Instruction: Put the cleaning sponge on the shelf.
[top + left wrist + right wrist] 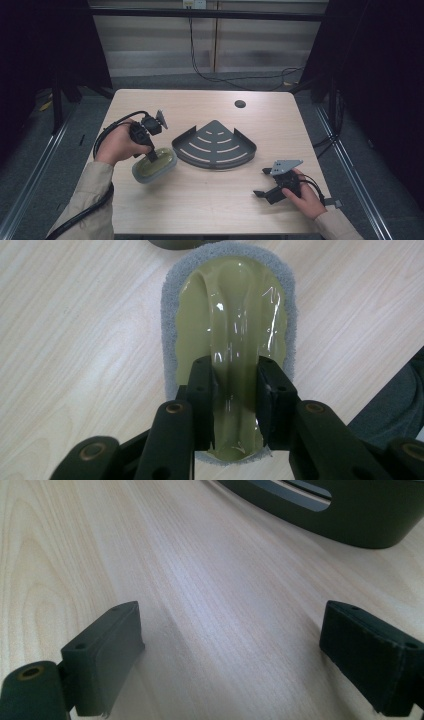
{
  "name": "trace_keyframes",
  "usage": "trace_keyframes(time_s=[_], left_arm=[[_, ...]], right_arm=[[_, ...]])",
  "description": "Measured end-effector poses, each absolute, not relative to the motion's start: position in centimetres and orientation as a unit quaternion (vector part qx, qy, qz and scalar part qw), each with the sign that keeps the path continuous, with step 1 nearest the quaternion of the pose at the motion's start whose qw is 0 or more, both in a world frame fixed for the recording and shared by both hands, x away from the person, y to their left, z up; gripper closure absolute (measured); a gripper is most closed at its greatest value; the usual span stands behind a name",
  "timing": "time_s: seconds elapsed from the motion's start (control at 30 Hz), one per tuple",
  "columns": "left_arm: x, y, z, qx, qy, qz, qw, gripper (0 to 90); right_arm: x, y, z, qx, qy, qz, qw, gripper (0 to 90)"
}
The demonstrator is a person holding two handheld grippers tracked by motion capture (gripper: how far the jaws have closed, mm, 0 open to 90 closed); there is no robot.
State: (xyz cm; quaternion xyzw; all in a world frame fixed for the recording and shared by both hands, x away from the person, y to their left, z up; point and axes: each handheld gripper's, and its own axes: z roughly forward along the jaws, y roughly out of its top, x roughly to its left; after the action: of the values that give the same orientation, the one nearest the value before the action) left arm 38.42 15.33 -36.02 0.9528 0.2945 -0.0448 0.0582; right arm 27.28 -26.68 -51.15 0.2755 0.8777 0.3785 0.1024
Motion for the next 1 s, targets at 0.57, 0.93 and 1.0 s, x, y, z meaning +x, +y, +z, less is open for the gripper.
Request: trace_keyframes(time_s=[0.57,0.93,1.0], left_arm=[[40.1,14.4,-34.3,0.948,0.311,-0.044,0.057,71.4],[41.3,13.6,-33.9,0.944,0.321,-0.048,0.061,71.4],[41.4,13.4,-33.8,0.942,0.325,-0.049,0.062,71.4]], right_arm=[[27.3,-26.7,-51.1,0.275,0.878,0.379,0.103,9.6],[27.3,-26.7,-51.1,0.275,0.878,0.378,0.102,9.6],[27.3,-26.7,-51.1,0.275,0.878,0.378,0.102,9.7]])
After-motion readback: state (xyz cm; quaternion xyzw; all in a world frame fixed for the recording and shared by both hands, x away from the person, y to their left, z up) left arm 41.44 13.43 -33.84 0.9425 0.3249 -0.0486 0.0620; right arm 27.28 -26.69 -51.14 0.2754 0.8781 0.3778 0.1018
